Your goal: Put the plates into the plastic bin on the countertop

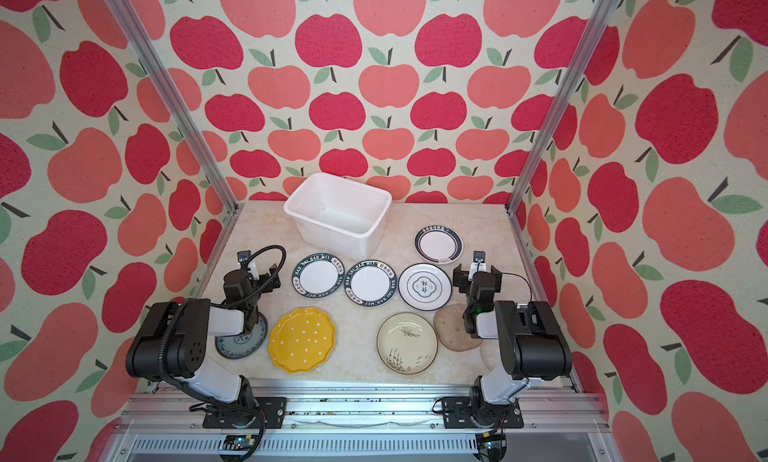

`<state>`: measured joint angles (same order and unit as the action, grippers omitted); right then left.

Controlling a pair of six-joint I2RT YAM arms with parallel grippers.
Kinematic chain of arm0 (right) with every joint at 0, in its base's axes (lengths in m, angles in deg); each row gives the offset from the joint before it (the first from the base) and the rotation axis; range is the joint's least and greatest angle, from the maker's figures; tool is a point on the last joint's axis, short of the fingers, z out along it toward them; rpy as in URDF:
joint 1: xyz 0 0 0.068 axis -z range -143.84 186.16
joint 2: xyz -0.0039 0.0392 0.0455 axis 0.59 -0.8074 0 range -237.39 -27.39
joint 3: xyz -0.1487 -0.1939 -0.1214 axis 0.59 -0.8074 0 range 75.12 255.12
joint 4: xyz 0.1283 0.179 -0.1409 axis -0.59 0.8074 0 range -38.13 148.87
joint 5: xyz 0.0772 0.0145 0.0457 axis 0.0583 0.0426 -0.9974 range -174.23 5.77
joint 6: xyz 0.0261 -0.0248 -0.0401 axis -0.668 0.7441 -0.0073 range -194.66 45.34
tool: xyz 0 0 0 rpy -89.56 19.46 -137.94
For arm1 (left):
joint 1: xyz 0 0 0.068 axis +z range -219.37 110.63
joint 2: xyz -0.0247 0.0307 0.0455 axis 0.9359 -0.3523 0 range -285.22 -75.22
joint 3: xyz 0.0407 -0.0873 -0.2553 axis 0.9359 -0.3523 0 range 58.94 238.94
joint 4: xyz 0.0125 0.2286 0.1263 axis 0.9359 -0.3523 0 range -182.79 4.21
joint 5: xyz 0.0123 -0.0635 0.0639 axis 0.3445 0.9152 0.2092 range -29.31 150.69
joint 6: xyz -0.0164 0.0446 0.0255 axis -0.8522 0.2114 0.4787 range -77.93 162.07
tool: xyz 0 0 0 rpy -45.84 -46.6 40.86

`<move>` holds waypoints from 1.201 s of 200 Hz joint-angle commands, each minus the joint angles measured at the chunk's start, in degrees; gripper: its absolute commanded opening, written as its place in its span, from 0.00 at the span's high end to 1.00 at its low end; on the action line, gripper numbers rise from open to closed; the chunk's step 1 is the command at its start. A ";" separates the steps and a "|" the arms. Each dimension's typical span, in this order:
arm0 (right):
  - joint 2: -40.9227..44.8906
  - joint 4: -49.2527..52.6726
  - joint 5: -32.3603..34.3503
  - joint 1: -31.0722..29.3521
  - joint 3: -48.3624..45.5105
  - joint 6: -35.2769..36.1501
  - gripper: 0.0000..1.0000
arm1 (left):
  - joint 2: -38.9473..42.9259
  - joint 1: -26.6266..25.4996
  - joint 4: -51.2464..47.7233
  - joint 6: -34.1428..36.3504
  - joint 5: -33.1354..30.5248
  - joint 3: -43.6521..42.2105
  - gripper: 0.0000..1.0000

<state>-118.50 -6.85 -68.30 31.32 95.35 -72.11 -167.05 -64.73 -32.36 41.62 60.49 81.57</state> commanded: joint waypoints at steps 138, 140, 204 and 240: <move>-0.22 -1.28 -0.60 0.12 -0.65 -0.96 0.00 | -0.45 0.19 1.29 0.54 -0.52 -0.66 0.01; -0.21 -1.26 -0.56 0.10 -0.68 -0.96 0.00 | -0.45 0.19 1.25 0.54 -0.50 -0.64 0.01; 16.73 26.09 5.22 -5.43 7.99 0.36 0.00 | 15.66 -4.45 -40.76 -0.81 -11.49 17.60 0.01; 25.46 64.91 -16.21 1.60 27.28 -34.24 0.00 | 22.75 2.45 -73.39 -27.00 0.22 32.07 0.01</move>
<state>-96.92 33.41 -66.80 28.41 113.79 -86.65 -147.99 -68.48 -77.91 32.02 51.02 107.76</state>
